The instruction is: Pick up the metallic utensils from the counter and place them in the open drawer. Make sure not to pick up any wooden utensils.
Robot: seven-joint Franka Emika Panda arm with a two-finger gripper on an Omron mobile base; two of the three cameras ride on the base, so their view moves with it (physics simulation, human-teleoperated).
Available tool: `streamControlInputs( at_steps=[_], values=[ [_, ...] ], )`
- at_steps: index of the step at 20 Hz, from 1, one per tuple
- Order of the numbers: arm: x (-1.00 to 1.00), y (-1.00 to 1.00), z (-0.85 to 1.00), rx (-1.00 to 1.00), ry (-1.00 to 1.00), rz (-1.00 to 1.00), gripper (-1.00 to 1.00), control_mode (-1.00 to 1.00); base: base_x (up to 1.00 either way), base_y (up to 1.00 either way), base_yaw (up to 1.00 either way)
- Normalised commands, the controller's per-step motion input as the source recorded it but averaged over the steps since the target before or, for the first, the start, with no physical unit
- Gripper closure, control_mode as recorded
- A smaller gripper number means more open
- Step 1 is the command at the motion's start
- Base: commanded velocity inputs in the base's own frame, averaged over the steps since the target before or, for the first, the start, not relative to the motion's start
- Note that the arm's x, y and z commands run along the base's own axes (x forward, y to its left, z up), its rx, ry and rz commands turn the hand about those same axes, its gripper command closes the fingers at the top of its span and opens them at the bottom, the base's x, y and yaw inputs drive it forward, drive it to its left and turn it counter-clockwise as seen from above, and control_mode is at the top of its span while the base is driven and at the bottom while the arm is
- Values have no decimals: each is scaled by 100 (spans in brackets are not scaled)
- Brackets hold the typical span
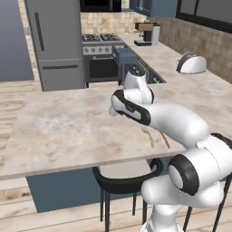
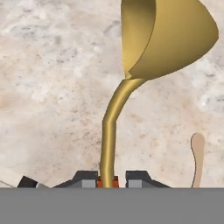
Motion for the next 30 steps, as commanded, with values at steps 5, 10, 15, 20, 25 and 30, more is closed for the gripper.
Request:
streamControlInputs(
  at_steps=[5, 10, 15, 20, 25, 30],
  values=[
    [-56, 0, 99, 0, 1, 0, 100, -100, 0, 0, 0],
    [-97, -7, 48, 6, 0, 0, 100, -100, 0, 0, 0],
    [-100, -26, -1, 11, -9, 0, 100, -100, 0, 0, 0],
    [-82, -27, -1, 5, -11, 0, 100, -100, 0, 0, 0],
    [-39, -30, 3, -1, 0, -2, 100, -100, 0, 0, 0],
    [-37, -38, 1, -1, 1, -12, 100, -100, 0, 0, 0]
  ],
)
